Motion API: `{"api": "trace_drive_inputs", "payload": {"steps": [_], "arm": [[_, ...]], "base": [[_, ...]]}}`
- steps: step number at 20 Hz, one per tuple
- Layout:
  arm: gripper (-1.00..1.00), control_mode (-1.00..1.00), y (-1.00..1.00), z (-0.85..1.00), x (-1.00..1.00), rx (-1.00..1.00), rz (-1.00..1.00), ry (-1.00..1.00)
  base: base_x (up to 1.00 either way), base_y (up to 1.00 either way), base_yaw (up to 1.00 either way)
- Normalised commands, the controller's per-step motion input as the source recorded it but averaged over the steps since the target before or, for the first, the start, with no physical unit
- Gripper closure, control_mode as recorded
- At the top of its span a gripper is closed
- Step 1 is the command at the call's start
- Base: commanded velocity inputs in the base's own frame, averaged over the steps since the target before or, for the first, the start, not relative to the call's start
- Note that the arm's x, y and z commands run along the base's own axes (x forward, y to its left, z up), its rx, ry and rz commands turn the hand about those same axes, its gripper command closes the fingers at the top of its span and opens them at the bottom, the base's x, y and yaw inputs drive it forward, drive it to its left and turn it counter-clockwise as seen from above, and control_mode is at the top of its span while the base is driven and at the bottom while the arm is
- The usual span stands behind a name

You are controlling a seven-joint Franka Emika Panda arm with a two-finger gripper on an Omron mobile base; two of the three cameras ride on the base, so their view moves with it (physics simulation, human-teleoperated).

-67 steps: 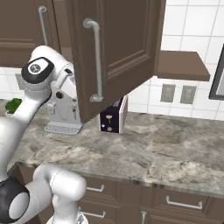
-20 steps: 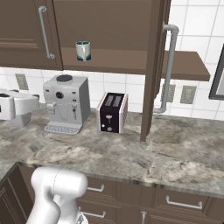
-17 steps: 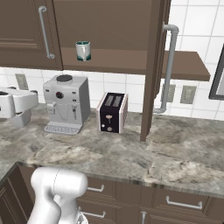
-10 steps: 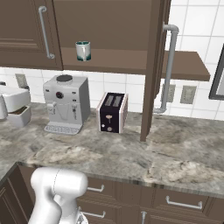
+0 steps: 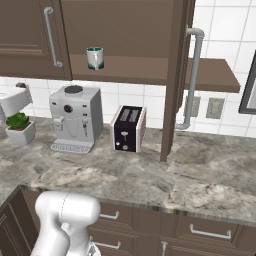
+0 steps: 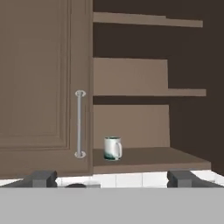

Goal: Open the cabinet directly in front. Then move the liquor and the mug to the dining counter with the candle on it.

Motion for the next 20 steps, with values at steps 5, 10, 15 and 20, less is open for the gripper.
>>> {"api": "trace_drive_inputs", "payload": {"steps": [5,10,15,20], "arm": [[-1.00,-1.00,0.12,0.34,0.76,0.00,0.06,-0.02],[-1.00,-1.00,0.20,0.27,0.83,0.00,0.07,0.00],[-1.00,-1.00,0.43,0.01,0.66,-0.02,0.08,0.00],[-1.00,-1.00,0.14,0.00,0.46,-0.02,0.01,0.01]], "base": [[0.00,0.00,0.00],[0.00,0.00,0.00],[0.00,0.00,0.00],[0.00,0.00,0.00]]}}
